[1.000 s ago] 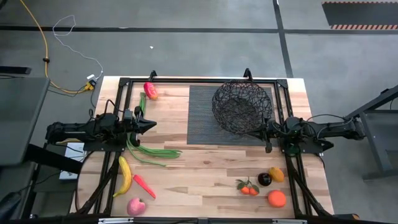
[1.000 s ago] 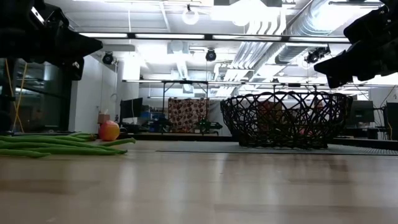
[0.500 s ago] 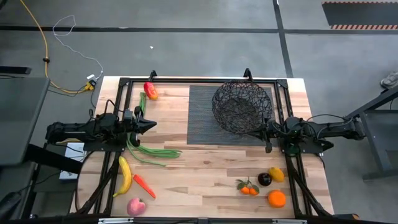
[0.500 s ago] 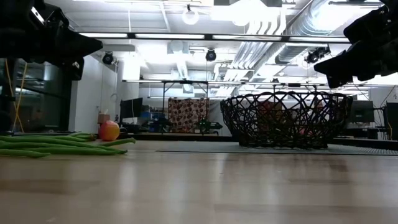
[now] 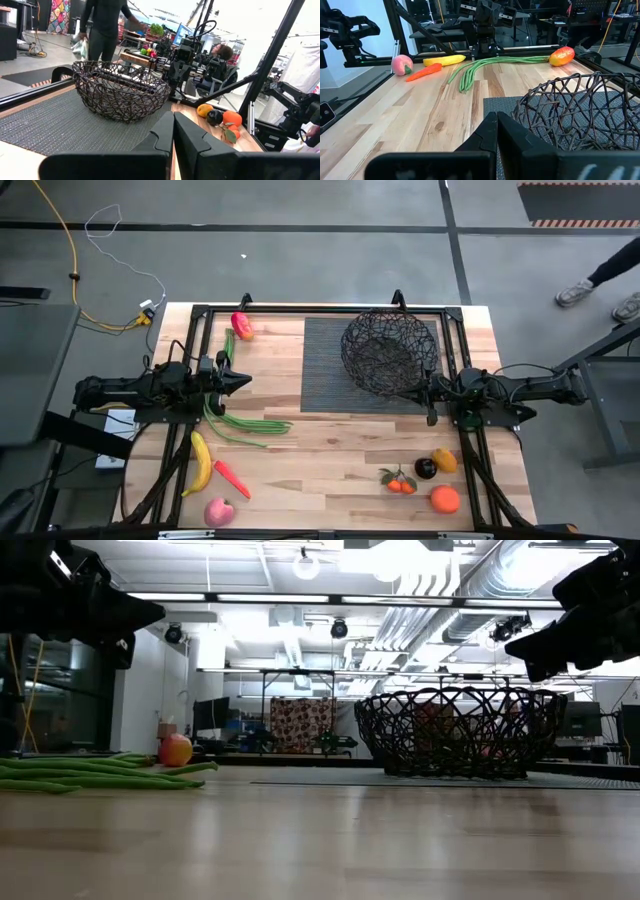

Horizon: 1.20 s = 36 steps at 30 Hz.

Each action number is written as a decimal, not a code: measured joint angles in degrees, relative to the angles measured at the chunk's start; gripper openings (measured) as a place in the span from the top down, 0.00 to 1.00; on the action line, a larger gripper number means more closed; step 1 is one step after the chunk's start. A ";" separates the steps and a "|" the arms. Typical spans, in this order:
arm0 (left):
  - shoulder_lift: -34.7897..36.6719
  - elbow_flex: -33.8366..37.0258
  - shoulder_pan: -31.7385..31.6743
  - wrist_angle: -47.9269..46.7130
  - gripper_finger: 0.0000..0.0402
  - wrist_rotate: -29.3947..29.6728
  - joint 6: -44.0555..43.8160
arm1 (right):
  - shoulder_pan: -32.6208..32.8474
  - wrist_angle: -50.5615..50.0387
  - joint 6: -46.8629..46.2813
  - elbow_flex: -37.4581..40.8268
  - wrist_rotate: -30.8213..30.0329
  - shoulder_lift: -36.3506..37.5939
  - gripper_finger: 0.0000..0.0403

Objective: Build produce basket

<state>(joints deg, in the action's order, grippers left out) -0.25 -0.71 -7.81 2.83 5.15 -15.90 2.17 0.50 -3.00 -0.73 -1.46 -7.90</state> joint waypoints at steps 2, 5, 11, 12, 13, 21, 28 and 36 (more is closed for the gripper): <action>0.00 0.00 -0.01 0.00 1.00 0.00 0.00 | 0.01 0.01 0.01 0.01 -0.01 -0.02 1.00; 0.00 -0.01 -0.02 0.00 1.00 0.00 0.00 | 0.01 0.03 0.01 0.01 -0.01 -0.01 1.00; 0.00 0.00 -0.01 0.00 1.00 0.00 0.00 | 0.00 0.61 -4.39 0.07 -0.01 -0.01 1.00; 0.00 0.00 -0.02 0.00 1.00 0.00 0.00 | 0.00 0.62 -6.27 0.07 -0.01 -0.01 1.00; 0.00 0.00 -0.01 0.00 1.00 0.00 0.00 | 0.01 0.63 -8.01 0.07 -0.01 -0.02 1.00; 0.00 0.00 -0.01 0.00 1.00 0.00 0.00 | 0.00 5.36 -20.10 0.07 -0.01 -0.02 1.00; 0.00 0.00 -0.01 0.00 1.00 0.00 0.00 | 0.00 25.85 -22.61 -0.60 -4.71 -0.31 1.00; 0.00 0.00 0.00 0.00 1.00 0.00 0.00 | 0.00 13.93 -13.34 -16.84 -7.47 -7.68 0.90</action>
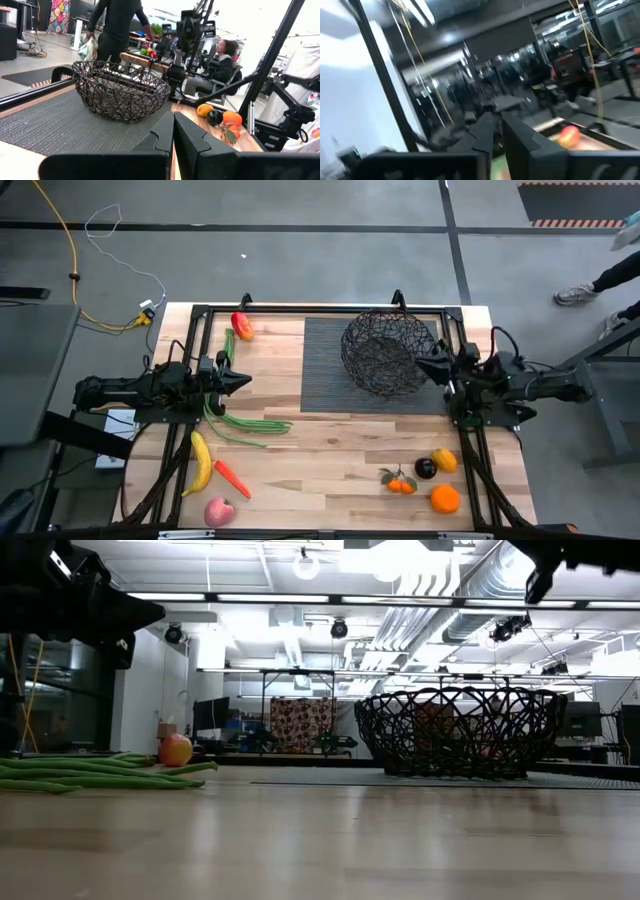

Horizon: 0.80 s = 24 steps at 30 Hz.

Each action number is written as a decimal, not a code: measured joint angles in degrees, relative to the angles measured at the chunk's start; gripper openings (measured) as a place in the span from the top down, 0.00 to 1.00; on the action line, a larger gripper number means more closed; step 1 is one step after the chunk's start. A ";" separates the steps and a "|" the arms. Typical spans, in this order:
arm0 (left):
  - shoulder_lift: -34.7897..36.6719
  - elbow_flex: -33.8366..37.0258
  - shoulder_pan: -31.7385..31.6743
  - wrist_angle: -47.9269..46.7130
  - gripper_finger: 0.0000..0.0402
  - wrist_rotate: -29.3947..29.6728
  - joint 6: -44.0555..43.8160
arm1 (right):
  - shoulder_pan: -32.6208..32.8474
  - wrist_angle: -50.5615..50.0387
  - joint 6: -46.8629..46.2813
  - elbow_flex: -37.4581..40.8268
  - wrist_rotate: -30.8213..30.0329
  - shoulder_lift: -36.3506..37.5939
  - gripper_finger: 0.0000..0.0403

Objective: Build produce basket
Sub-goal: Put the tangerine into the wire basket

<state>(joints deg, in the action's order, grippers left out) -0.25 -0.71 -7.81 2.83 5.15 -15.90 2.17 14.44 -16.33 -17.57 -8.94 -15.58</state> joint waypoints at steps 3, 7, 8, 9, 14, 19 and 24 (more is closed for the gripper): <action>0.00 0.00 -0.01 0.00 1.00 0.00 0.01 | 0.00 -9.57 4.40 -6.49 -0.02 -4.80 0.82; 0.00 0.00 0.00 0.00 1.00 0.00 0.01 | 0.00 -17.94 6.24 -12.35 -0.02 -11.45 0.73; 0.00 0.00 -0.01 0.00 1.00 0.00 0.00 | 0.02 -18.72 6.33 -13.30 -0.08 -12.76 0.71; 0.00 0.00 -0.02 0.00 1.00 0.02 0.00 | 0.02 -18.96 6.33 -14.09 -0.61 -14.13 0.69; 0.00 0.00 0.00 0.00 1.00 0.00 0.00 | 0.02 -19.45 5.33 -16.09 -6.35 -19.55 0.62; 0.00 0.00 -0.02 0.00 1.00 0.00 0.00 | 0.02 -19.38 1.14 -17.51 -10.77 -22.82 0.56; 0.00 0.00 -0.01 0.00 1.00 0.00 0.00 | 0.07 -19.32 -0.25 -18.87 -10.57 -24.46 0.55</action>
<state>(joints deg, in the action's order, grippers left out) -0.25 -0.71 -7.83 2.83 5.15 -15.90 2.24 -4.89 -16.58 -36.44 -19.51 -40.04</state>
